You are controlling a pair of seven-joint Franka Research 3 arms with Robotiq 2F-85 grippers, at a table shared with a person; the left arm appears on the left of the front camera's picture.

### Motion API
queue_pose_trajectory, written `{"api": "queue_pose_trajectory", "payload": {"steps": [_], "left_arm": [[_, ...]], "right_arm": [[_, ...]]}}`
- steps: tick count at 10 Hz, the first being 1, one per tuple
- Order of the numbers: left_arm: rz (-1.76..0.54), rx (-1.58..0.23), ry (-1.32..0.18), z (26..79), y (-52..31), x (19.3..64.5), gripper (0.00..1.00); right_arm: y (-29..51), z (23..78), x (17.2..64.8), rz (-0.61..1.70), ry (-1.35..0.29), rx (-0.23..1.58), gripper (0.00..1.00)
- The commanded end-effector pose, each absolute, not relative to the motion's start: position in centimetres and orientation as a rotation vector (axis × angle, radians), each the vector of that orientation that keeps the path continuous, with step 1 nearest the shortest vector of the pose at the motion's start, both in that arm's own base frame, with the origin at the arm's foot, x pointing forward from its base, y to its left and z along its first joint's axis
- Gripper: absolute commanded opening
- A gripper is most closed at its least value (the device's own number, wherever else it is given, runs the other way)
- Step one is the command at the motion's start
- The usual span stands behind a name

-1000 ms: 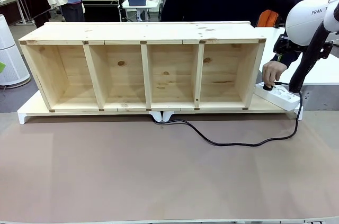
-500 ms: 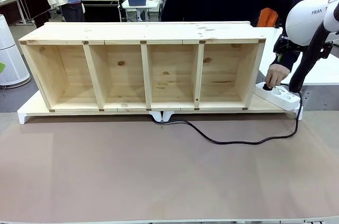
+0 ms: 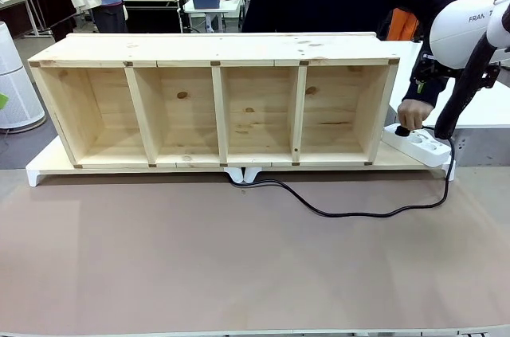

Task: Perform cable management.
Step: Release the Power Cable when the human grasps it.

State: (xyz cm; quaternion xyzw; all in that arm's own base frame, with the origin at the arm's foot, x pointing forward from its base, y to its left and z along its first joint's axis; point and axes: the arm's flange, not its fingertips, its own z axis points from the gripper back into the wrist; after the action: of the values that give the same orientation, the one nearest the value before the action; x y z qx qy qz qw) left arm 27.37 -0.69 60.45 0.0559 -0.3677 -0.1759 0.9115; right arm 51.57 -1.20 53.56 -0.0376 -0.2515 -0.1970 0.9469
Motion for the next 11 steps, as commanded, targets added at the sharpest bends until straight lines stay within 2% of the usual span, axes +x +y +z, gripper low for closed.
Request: {"api": "queue_pose_trajectory", "payload": {"steps": [1, 11], "left_arm": [[-0.355, 0.114, -0.76, 60.46, -0.72, 27.4, 1.0], [-0.355, 0.114, -0.76, 60.46, -0.72, 27.4, 1.0]], "right_arm": [[-1.21, 53.5, 51.54, -0.408, -0.508, -0.076, 1.0], [-1.21, 53.5, 51.54, -0.408, -0.508, -0.076, 1.0]]}}
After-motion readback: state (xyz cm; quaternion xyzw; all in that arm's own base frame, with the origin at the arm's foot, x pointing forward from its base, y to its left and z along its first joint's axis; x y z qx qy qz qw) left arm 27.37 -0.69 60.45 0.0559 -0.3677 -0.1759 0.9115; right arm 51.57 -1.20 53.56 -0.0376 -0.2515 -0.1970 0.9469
